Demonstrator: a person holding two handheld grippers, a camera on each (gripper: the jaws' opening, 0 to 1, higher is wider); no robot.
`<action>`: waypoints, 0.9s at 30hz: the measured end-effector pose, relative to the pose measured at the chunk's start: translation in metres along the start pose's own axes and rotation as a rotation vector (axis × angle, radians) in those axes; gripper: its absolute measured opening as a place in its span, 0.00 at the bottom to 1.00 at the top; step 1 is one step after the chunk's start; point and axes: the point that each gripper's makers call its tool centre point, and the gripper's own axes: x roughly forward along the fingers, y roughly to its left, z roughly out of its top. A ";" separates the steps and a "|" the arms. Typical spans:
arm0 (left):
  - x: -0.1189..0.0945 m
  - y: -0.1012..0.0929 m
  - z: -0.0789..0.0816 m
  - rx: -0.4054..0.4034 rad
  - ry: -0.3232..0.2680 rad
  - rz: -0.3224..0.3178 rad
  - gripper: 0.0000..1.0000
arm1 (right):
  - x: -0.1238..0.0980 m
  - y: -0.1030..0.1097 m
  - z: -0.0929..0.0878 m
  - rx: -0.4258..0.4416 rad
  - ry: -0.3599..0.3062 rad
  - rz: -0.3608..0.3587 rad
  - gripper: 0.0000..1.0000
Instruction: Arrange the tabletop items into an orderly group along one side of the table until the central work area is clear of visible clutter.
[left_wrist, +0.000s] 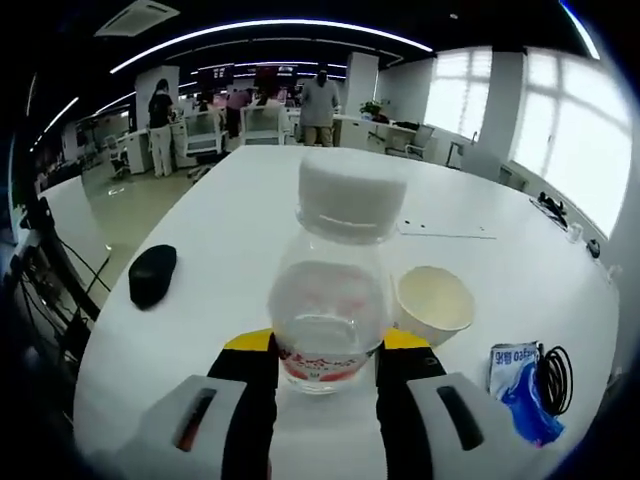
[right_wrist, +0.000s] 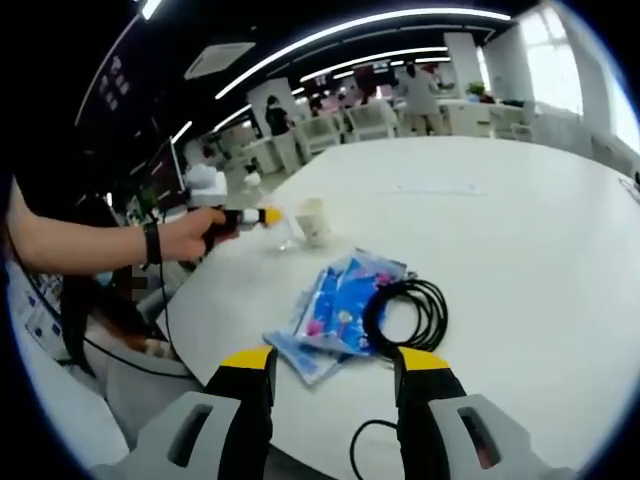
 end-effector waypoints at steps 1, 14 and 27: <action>-0.002 -0.001 0.000 -0.009 -0.001 0.004 0.36 | 0.000 0.000 0.000 -0.003 -0.001 0.000 0.47; 0.007 -0.006 0.001 -0.083 0.005 0.018 0.38 | -0.011 -0.011 -0.008 0.024 -0.005 -0.029 0.47; 0.004 -0.014 0.002 -0.200 0.019 -0.013 0.41 | -0.011 -0.011 -0.007 0.039 -0.015 -0.039 0.47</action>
